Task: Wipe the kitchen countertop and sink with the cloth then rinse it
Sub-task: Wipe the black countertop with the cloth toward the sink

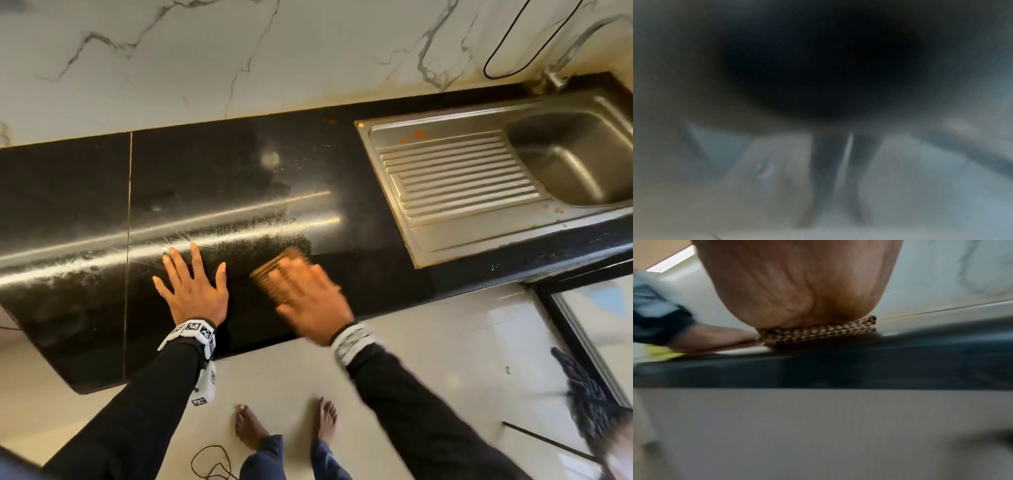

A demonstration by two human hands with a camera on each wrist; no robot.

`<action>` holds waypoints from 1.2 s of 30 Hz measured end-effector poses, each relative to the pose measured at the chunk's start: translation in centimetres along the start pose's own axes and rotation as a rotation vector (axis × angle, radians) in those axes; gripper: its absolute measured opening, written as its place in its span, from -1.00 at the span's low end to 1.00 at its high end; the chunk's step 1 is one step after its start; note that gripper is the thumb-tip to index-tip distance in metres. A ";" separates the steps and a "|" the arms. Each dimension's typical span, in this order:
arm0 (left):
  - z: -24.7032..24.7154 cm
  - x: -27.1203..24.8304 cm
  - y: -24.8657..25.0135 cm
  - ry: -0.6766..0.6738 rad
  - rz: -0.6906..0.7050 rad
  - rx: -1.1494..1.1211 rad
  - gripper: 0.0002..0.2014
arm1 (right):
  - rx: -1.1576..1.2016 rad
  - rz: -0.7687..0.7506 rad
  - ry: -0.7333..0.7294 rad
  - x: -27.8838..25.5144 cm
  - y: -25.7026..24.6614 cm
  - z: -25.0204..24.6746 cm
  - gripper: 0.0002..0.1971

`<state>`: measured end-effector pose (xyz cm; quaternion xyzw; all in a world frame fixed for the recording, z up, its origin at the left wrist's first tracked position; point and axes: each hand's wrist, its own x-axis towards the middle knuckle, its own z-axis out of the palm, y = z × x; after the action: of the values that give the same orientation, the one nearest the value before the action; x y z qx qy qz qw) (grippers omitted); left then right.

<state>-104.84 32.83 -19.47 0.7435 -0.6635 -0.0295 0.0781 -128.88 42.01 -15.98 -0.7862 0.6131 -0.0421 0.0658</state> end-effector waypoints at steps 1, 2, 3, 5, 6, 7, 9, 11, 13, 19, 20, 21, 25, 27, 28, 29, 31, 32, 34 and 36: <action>-0.1 -0.3 0.0 -0.018 -0.011 0.000 -0.27 | -0.019 0.133 0.018 -0.9 4.0 -0.4 -0.31; -0.1 -0.5 0.0 -0.030 -0.010 0.002 -0.27 | -0.038 0.301 0.030 -2.1 8.0 -1.1 -0.30; -0.2 -0.4 0.3 -0.025 -0.005 0.002 -0.27 | -0.031 0.450 0.023 -3.3 11.4 -1.8 -0.28; -0.3 -0.1 0.8 -0.028 -0.013 -0.001 -0.26 | 0.020 0.644 0.035 -4.1 14.2 -2.3 -0.24; -0.5 -0.1 1.0 -0.033 -0.012 -0.003 -0.26 | 0.028 0.725 0.053 -3.4 13.2 -2.1 -0.22; -0.5 0.0 1.0 -0.036 -0.009 0.001 -0.26 | 0.018 0.754 0.068 -2.2 10.6 -1.8 -0.20; -0.4 -0.2 0.4 -0.044 -0.005 0.010 -0.27 | 0.034 0.587 0.037 0.6 3.1 -0.4 -0.15; -0.2 -0.1 -0.2 -0.029 0.006 0.002 -0.25 | 0.070 0.265 -0.030 3.0 -4.2 0.7 -0.17; -0.2 0.1 -0.4 -0.011 0.005 -0.015 -0.25 | 0.087 0.090 -0.087 4.8 -6.9 0.9 -0.24; -0.2 -0.5 0.6 -0.034 0.001 -0.019 -0.24 | -0.044 0.427 -0.020 3.4 10.3 -1.8 -0.25; -0.2 -0.3 0.4 -0.030 0.002 -0.014 -0.24 | -0.004 0.535 -0.051 3.2 12.5 -2.5 -0.23; -0.3 -0.2 0.4 -0.029 -0.002 -0.007 -0.24 | 0.034 0.622 -0.078 3.1 13.2 -2.8 -0.22; -0.6 -0.1 0.6 -0.061 -0.005 -0.018 -0.25 | 0.029 0.504 -0.045 6.3 2.4 -0.7 -0.17; -0.4 0.2 0.5 -0.049 0.012 -0.021 -0.25 | 0.076 0.239 -0.096 8.1 -4.0 0.6 -0.20; -0.3 0.4 0.2 -0.046 0.001 -0.021 -0.25 | 0.101 0.140 -0.132 9.0 -5.8 0.7 -0.22; -0.4 0.5 -0.1 -0.046 -0.007 -0.019 -0.25 | 0.108 0.073 -0.148 9.7 -6.4 0.6 -0.24; -0.5 0.3 -0.2 -0.047 -0.013 -0.006 -0.25 | 0.080 0.016 -0.152 9.9 -3.4 0.5 -0.28; -0.5 0.0 -0.1 -0.051 -0.008 -0.002 -0.24 | 0.050 0.061 -0.141 9.5 -0.4 0.3 -0.28; -0.4 -0.4 0.4 -0.067 -0.002 0.003 -0.23 | -0.013 0.291 -0.092 8.5 7.4 -0.9 -0.27; -0.5 -0.4 0.6 -0.093 -0.009 0.002 -0.22 | 0.039 0.527 -0.144 7.1 14.4 -2.9 -0.26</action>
<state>-105.39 33.19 -18.93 0.7445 -0.6630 -0.0638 0.0463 -141.38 31.53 -15.47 -0.5989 0.7894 0.0207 0.1332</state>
